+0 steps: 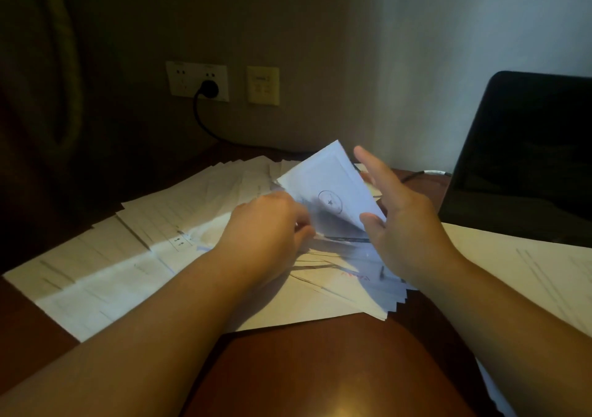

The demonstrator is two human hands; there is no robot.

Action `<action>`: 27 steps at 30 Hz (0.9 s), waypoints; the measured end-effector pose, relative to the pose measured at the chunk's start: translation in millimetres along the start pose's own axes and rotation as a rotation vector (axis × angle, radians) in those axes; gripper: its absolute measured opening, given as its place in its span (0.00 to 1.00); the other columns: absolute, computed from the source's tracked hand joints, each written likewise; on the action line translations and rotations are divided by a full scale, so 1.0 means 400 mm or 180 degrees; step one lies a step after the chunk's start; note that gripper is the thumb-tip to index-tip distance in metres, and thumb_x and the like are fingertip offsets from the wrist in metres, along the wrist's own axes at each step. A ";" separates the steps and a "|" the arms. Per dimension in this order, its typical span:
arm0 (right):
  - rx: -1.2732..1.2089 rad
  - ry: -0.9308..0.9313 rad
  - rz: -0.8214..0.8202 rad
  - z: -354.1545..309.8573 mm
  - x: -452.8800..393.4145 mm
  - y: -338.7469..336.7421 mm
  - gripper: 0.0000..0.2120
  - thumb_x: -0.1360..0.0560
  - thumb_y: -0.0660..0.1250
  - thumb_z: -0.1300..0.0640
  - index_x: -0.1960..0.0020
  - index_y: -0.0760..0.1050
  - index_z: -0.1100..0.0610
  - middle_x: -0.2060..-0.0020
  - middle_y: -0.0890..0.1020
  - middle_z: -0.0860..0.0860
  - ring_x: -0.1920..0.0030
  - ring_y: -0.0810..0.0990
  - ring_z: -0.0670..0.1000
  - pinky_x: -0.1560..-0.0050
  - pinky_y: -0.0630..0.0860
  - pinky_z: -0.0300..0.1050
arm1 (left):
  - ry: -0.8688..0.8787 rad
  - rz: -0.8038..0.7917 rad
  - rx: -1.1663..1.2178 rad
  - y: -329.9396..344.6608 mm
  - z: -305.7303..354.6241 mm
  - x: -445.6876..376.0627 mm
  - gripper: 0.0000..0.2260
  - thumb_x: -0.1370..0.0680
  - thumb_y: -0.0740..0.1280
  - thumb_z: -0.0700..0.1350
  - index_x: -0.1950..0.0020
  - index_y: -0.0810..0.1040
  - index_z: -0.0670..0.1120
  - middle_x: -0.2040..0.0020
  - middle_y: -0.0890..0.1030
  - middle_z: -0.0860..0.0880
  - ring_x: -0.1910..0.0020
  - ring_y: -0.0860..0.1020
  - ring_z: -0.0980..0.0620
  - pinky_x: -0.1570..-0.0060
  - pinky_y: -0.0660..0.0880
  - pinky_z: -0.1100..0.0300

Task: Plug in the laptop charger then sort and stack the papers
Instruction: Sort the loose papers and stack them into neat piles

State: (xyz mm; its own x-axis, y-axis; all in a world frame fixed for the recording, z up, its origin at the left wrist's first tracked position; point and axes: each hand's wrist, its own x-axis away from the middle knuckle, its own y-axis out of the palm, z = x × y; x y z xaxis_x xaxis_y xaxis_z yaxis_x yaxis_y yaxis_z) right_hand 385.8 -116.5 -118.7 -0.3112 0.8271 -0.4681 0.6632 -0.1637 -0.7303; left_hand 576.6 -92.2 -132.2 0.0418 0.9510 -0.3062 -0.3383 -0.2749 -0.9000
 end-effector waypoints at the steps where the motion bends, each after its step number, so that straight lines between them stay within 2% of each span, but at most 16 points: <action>1: -0.0072 0.0000 -0.0086 0.004 0.001 0.001 0.40 0.21 0.68 0.59 0.24 0.49 0.31 0.29 0.71 0.44 0.35 0.75 0.49 0.52 0.76 0.35 | 0.0024 0.0095 -0.0009 0.000 -0.002 -0.002 0.07 0.19 0.65 0.52 0.46 0.83 0.55 0.43 0.79 0.53 0.47 0.76 0.54 0.46 0.76 0.56; 3: -0.0068 -0.0129 -0.0272 0.008 0.004 0.002 0.34 0.21 0.67 0.58 0.25 0.56 0.34 0.43 0.79 0.39 0.48 0.79 0.42 0.60 0.74 0.26 | 0.0042 0.0261 0.0035 -0.013 0.002 0.000 0.09 0.19 0.65 0.53 0.44 0.82 0.54 0.37 0.73 0.53 0.40 0.73 0.53 0.42 0.74 0.55; 5: -0.0066 -0.0324 -0.0448 0.007 0.004 0.005 0.23 0.21 0.68 0.56 0.31 0.69 0.38 0.54 0.77 0.34 0.55 0.78 0.37 0.62 0.73 0.27 | 0.0040 0.0607 0.0208 -0.029 0.007 0.004 0.09 0.21 0.67 0.55 0.45 0.81 0.53 0.36 0.72 0.51 0.39 0.72 0.53 0.42 0.74 0.56; 7: -0.0120 -0.0487 -0.0638 0.007 0.002 0.009 0.13 0.22 0.68 0.54 0.40 0.77 0.40 0.57 0.78 0.34 0.54 0.77 0.37 0.61 0.74 0.29 | -0.0045 0.0892 0.0379 -0.033 0.009 0.005 0.08 0.23 0.70 0.54 0.46 0.82 0.55 0.38 0.72 0.53 0.42 0.70 0.56 0.45 0.72 0.60; 10: 0.0086 -0.0726 -0.0734 0.013 0.000 0.015 0.09 0.22 0.68 0.56 0.45 0.79 0.44 0.60 0.77 0.35 0.56 0.76 0.39 0.61 0.73 0.30 | -0.0023 0.1198 0.0629 -0.030 0.015 0.008 0.07 0.25 0.70 0.57 0.50 0.82 0.57 0.43 0.69 0.57 0.45 0.67 0.59 0.50 0.69 0.63; 13: 0.0138 -0.0816 -0.0322 0.018 0.001 0.011 0.07 0.22 0.67 0.59 0.47 0.80 0.50 0.59 0.78 0.40 0.55 0.77 0.42 0.60 0.75 0.33 | -0.0172 0.1503 0.1113 -0.034 0.019 0.013 0.09 0.26 0.67 0.61 0.49 0.76 0.61 0.43 0.67 0.58 0.48 0.70 0.61 0.53 0.69 0.69; 15: 0.0112 -0.1021 0.0101 0.014 0.001 0.005 0.06 0.22 0.67 0.62 0.49 0.81 0.54 0.59 0.80 0.45 0.58 0.78 0.46 0.62 0.77 0.39 | -0.0513 0.1637 0.1587 -0.038 0.026 0.010 0.11 0.24 0.66 0.61 0.45 0.71 0.61 0.43 0.70 0.57 0.51 0.76 0.59 0.53 0.76 0.65; 17: 0.0174 -0.1381 0.0557 0.005 0.000 -0.002 0.05 0.23 0.67 0.64 0.50 0.82 0.58 0.61 0.82 0.50 0.60 0.80 0.47 0.62 0.78 0.41 | -0.1149 0.1451 0.2631 -0.050 0.037 0.007 0.12 0.22 0.65 0.60 0.42 0.70 0.58 0.43 0.75 0.53 0.52 0.80 0.54 0.54 0.82 0.56; 19: 0.0301 -0.1793 0.0830 -0.007 -0.001 -0.004 0.06 0.23 0.66 0.64 0.50 0.82 0.61 0.60 0.83 0.53 0.59 0.81 0.47 0.56 0.79 0.38 | -0.1960 0.0825 0.4295 -0.070 0.038 0.004 0.15 0.20 0.63 0.59 0.40 0.70 0.52 0.43 0.77 0.46 0.52 0.83 0.46 0.56 0.83 0.50; 21: 0.0320 -0.2093 0.0746 -0.018 0.001 -0.002 0.08 0.22 0.65 0.63 0.48 0.82 0.61 0.59 0.83 0.53 0.57 0.80 0.46 0.52 0.78 0.38 | -0.2311 0.0101 0.5536 -0.088 0.027 0.006 0.24 0.21 0.64 0.62 0.34 0.71 0.46 0.42 0.78 0.39 0.52 0.84 0.38 0.58 0.82 0.46; 23: 0.0359 -0.2279 0.0513 -0.026 0.003 0.004 0.09 0.22 0.65 0.63 0.46 0.82 0.60 0.57 0.83 0.53 0.56 0.80 0.49 0.52 0.77 0.42 | -0.2195 -0.0434 0.5962 -0.097 0.009 0.010 0.29 0.22 0.64 0.64 0.29 0.70 0.44 0.38 0.79 0.35 0.52 0.84 0.34 0.59 0.82 0.45; 25: 0.0420 -0.2371 0.0354 -0.028 0.005 0.006 0.10 0.22 0.64 0.64 0.46 0.83 0.60 0.56 0.83 0.53 0.56 0.79 0.51 0.55 0.77 0.44 | -0.2097 -0.0521 0.6105 -0.106 0.001 0.010 0.27 0.21 0.63 0.61 0.29 0.72 0.44 0.36 0.78 0.35 0.51 0.83 0.35 0.63 0.81 0.46; 27: 0.0418 -0.2377 0.0254 -0.027 0.004 0.004 0.11 0.22 0.63 0.63 0.45 0.83 0.59 0.55 0.83 0.53 0.56 0.78 0.51 0.56 0.78 0.44 | -0.2073 -0.0438 0.6126 -0.118 0.000 0.012 0.25 0.21 0.62 0.60 0.31 0.74 0.44 0.39 0.80 0.37 0.51 0.84 0.36 0.62 0.81 0.45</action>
State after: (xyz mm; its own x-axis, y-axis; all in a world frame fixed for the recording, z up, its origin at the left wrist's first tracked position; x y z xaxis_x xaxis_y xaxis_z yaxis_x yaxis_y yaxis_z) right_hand 393.9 -109.7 -115.1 -0.6746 0.2342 -0.7000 0.6311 -0.3089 -0.7115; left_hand 592.9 -74.8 -91.1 0.0223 0.9681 0.2497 -0.7373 -0.1528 0.6581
